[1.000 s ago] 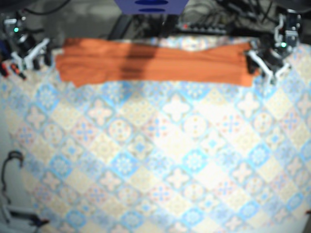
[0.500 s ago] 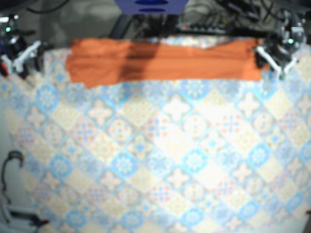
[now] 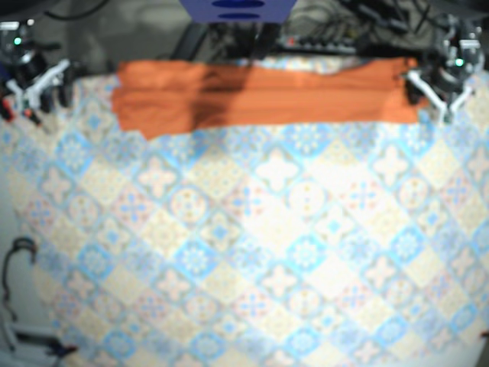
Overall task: Fold the T-shirt properly
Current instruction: 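Grasp the strip's end with the left gripper, right gripper held open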
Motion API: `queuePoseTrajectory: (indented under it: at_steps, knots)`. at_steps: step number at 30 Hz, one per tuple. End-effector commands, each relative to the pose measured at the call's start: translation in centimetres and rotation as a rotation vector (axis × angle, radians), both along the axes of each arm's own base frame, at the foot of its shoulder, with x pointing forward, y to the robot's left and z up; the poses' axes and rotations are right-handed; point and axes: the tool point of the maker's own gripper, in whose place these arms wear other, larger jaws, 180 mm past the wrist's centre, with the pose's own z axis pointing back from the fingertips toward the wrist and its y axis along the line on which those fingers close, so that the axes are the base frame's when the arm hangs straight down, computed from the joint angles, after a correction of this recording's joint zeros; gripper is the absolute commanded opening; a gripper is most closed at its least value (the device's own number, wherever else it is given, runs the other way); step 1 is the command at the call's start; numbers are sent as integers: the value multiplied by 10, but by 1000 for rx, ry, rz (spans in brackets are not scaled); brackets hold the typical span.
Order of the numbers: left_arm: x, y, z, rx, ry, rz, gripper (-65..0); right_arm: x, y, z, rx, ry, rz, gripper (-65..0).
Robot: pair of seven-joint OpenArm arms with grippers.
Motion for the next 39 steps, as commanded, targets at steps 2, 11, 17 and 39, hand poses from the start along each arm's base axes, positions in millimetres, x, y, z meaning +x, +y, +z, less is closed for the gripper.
queuePoseTrajectory:
  at_steps: [2,11,17,39]
  knots:
    - [2,5,4,17,-3,-9,-183,11,-5,15,-17,-50,14,-376]
    - [4,4,5,14,-9,-11,-19,11,-2,14,-9,-54,7,-376]
    - [17,-10,18,-78,-63,20,-19,12,1,16,-6,-60,15,-376]
    - [-18,-23,-7,-439,79,331,-20,13,8,22,-3,-74,31,-376]
